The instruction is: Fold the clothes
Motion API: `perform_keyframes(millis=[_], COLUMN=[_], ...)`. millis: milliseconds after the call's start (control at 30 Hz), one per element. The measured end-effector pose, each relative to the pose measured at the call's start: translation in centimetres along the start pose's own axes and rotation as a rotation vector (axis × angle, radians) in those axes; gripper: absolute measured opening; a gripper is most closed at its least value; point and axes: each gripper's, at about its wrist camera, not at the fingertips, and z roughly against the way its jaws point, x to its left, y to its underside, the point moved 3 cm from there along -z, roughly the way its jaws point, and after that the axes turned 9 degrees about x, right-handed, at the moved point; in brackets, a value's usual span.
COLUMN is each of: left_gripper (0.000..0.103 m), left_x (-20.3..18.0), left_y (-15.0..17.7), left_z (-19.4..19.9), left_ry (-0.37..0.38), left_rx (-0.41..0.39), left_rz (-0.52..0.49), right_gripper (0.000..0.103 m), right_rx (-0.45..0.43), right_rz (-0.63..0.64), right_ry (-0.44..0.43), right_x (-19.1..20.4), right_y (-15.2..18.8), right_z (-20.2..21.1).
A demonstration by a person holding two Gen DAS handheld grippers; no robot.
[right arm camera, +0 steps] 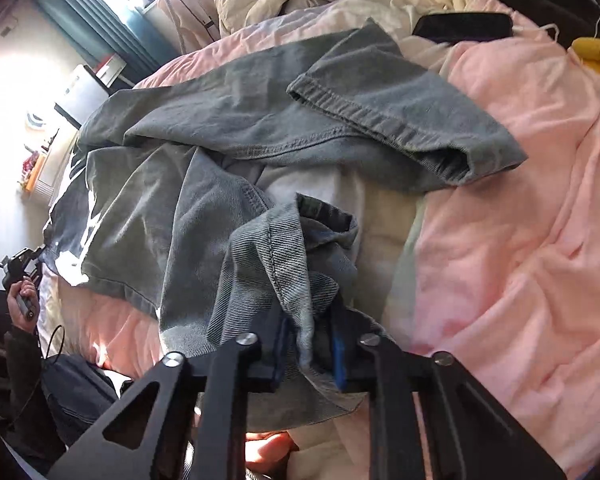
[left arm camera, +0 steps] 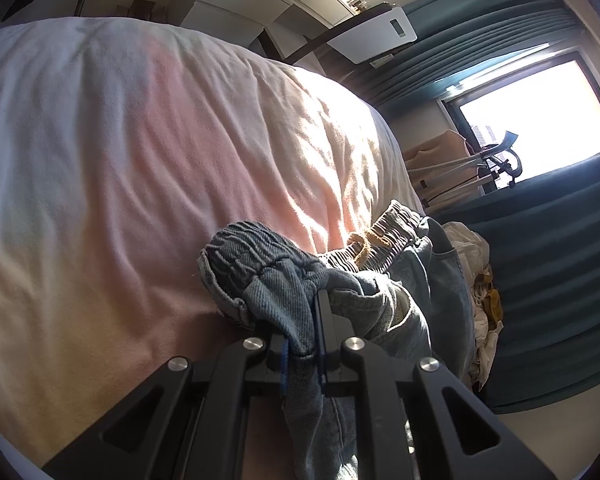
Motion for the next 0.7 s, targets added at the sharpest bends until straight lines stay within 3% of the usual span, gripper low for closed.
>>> perform_keyframes(millis=[233, 433, 567, 700], left_gripper=[0.010, 0.010, 0.010, 0.010], left_x=[0.2, 1.0, 1.8, 2.8], left_y=[-0.5, -1.2, -1.0, -0.5], left_z=[0.7, 1.1, 1.5, 1.0], left_ry=[0.074, 0.156, 0.154, 0.145], left_rx=[0.020, 0.046, 0.061, 0.112], left_rz=[0.022, 0.064, 0.084, 0.089], right_gripper=[0.005, 0.004, 0.004, 0.005], right_rx=[-0.264, -0.380, -0.381, -0.278], right_rz=[-0.173, -0.304, -0.331, -0.351], right_ry=[0.038, 0.055, 0.116, 0.182], right_x=[-3.6, -5.8, -7.1, -9.9], right_y=[2.0, 1.9, 1.2, 3.0], right_z=[12.1, 18.7, 19.4, 15.1])
